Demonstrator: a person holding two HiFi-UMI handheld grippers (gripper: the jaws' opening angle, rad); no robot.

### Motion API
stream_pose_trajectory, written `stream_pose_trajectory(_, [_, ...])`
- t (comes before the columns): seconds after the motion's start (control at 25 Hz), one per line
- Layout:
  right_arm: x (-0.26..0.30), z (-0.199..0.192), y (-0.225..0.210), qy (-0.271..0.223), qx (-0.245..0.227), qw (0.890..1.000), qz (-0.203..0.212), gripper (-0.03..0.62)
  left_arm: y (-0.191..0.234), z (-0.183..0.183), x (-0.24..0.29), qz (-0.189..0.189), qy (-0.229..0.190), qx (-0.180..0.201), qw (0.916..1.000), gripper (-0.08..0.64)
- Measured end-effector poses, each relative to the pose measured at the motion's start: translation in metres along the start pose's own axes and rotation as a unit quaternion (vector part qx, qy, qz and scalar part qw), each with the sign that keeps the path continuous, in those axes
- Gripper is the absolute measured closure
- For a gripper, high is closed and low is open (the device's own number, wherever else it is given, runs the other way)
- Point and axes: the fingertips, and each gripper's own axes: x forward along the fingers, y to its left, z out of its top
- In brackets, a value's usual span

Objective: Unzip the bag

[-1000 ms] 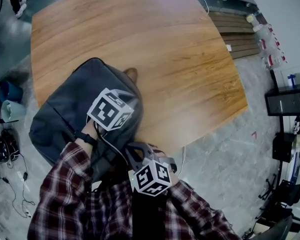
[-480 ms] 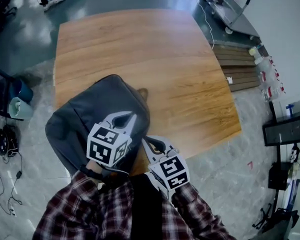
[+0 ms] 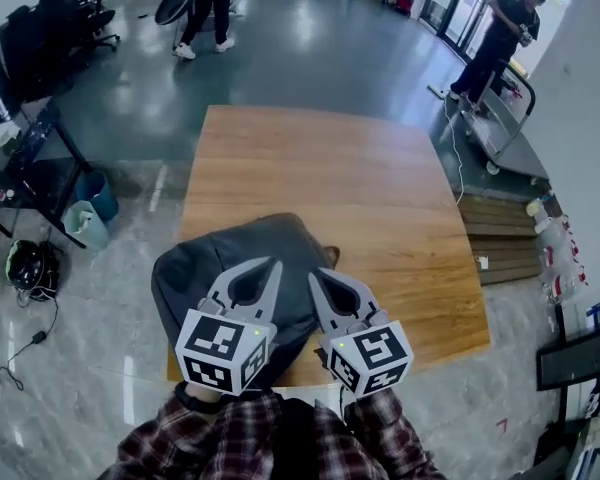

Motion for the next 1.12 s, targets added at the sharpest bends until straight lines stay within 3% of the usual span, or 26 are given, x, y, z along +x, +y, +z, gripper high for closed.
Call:
stream_pose_trajectory(0.24, [-0.007, 0.021, 0.025, -0.027, -0.016, 0.999, 0.014, 0.583, -0.004, 0.013, -0.028, 0.017, -0.031, 0.009, 0.9993, 0.554])
stream_pose_trajectory(1.12, [-0.007, 0.013, 0.02, -0.016, -0.004, 1.0, 0.002, 0.583, -0.011, 0.008, -0.017, -0.003, -0.016, 0.013, 0.9998, 0.554])
